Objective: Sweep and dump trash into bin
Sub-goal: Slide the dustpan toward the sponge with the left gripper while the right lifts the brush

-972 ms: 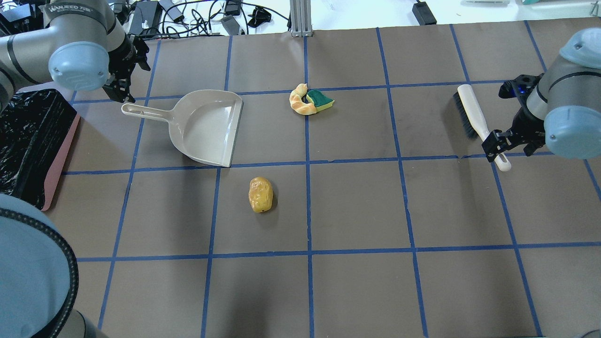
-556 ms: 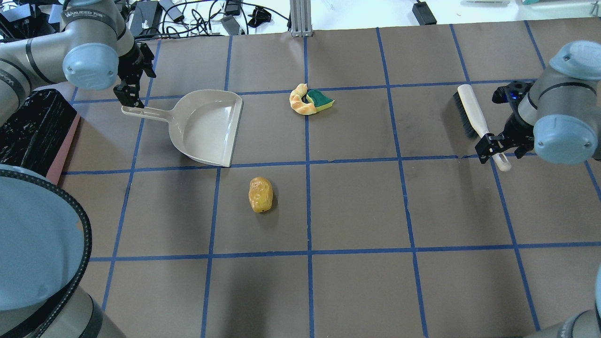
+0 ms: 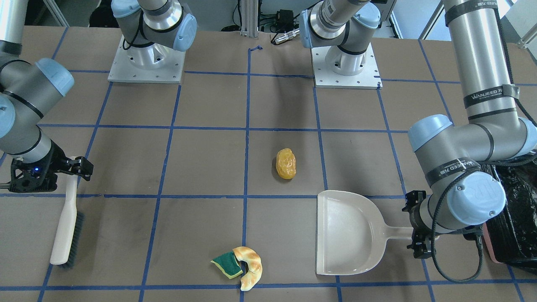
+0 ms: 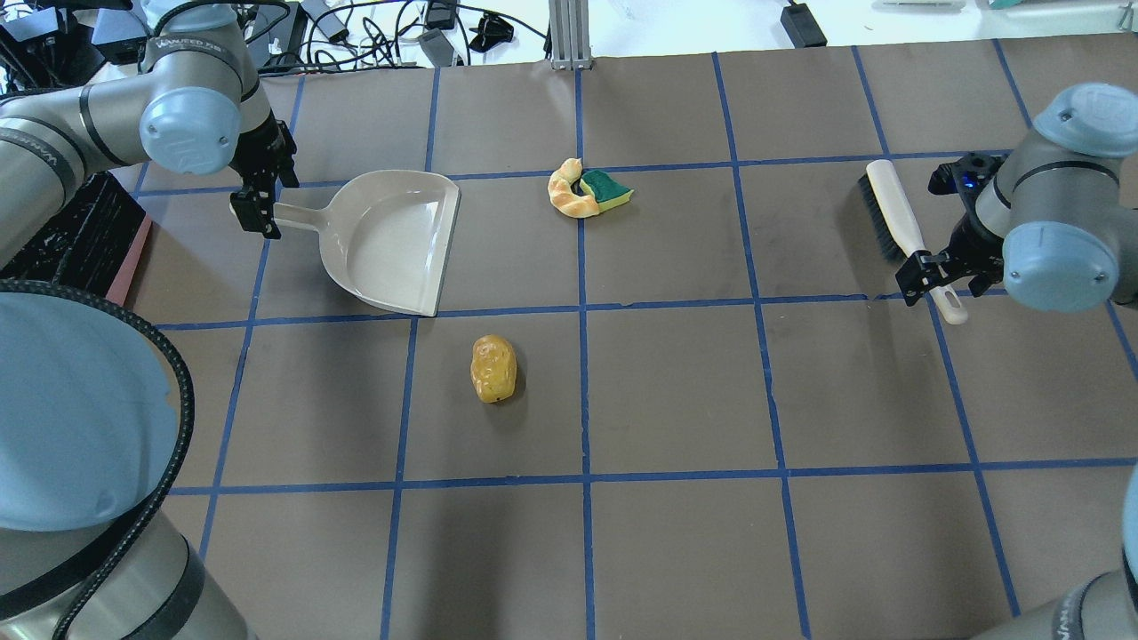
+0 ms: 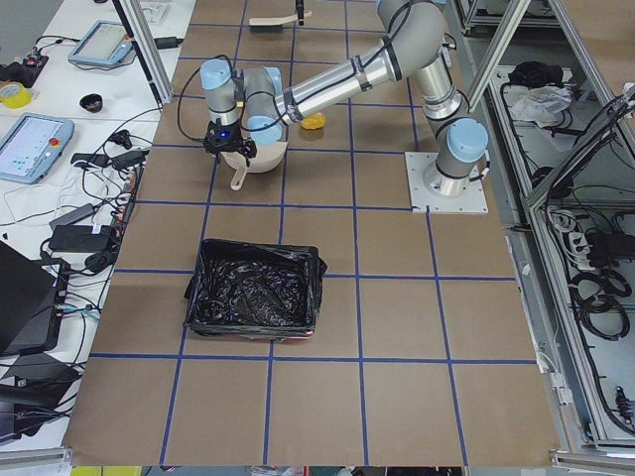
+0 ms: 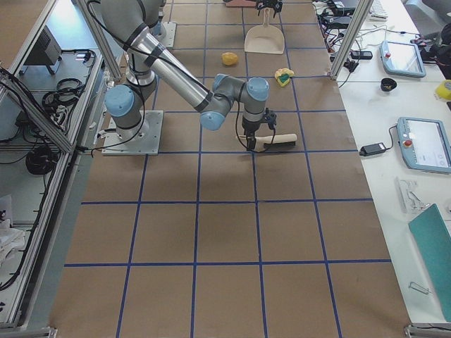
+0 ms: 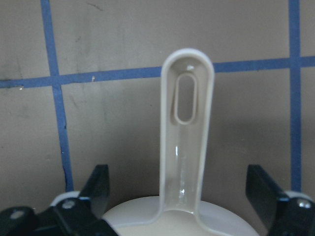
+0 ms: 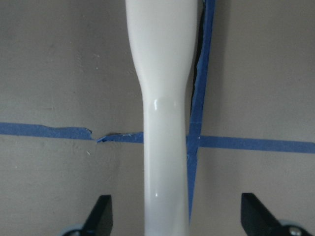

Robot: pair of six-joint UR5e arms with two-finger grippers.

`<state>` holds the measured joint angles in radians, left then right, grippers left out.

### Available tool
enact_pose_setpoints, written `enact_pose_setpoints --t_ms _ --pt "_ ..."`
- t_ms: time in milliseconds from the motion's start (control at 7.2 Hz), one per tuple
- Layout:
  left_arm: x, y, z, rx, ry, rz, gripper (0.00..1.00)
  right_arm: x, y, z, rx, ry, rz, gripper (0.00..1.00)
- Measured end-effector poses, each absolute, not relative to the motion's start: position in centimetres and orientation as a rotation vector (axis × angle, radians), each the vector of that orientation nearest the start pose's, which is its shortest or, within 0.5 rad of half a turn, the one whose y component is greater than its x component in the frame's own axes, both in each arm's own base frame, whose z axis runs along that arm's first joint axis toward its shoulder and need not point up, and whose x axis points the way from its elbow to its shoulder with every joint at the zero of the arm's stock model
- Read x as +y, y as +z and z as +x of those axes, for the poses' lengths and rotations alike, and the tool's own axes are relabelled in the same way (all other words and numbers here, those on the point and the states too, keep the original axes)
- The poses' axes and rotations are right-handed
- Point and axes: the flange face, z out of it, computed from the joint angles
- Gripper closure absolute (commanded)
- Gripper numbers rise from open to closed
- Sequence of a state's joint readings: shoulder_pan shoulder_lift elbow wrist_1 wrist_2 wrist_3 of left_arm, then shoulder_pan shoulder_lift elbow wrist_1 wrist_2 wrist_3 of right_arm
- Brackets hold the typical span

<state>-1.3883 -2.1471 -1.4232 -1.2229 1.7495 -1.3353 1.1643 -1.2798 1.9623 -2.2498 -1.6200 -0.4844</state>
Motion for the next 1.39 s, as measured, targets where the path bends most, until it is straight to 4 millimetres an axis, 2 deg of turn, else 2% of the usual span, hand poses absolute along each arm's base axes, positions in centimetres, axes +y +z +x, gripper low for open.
enact_pose_setpoints --t_ms 139,278,556,694,833,972,1250,1389 --pt "-68.9 24.5 1.1 2.122 -0.035 -2.014 0.1 -53.3 23.0 -9.0 3.187 0.019 -0.12 0.13" --pt "-69.1 24.2 1.3 2.105 -0.04 -2.022 0.29 -53.2 23.5 -8.9 3.19 0.003 -0.118 0.18" --pt "-69.5 23.6 1.4 2.09 -0.07 -2.041 0.48 -53.2 23.2 -8.6 3.168 0.001 -0.114 0.19" --pt "-69.5 23.3 1.4 2.08 -0.08 -2.054 0.66 -53.1 23.0 -8.4 3.146 0.0 -0.112 0.2" --pt "-69.6 23.2 1.4 2.069 -0.083 -2.068 0.92 -53.2 22.9 -8.2 3.129 -0.005 -0.111 0.38" --pt "-69.6 23.2 1.4 2.061 -0.084 -2.082 1.0 -53.2 22.9 -8.2 3.123 -0.014 -0.11 0.56" --pt "-69.8 23.6 1.4 2.051 -0.122 -2.118 1.0 -53.3 23.0 -8.3 3.127 -0.014 -0.115 0.61" --pt "-70.1 23.9 1.5 2.037 -0.161 -2.14 1.0 -53.2 23.0 -8.3 3.134 -0.009 -0.121 0.68"
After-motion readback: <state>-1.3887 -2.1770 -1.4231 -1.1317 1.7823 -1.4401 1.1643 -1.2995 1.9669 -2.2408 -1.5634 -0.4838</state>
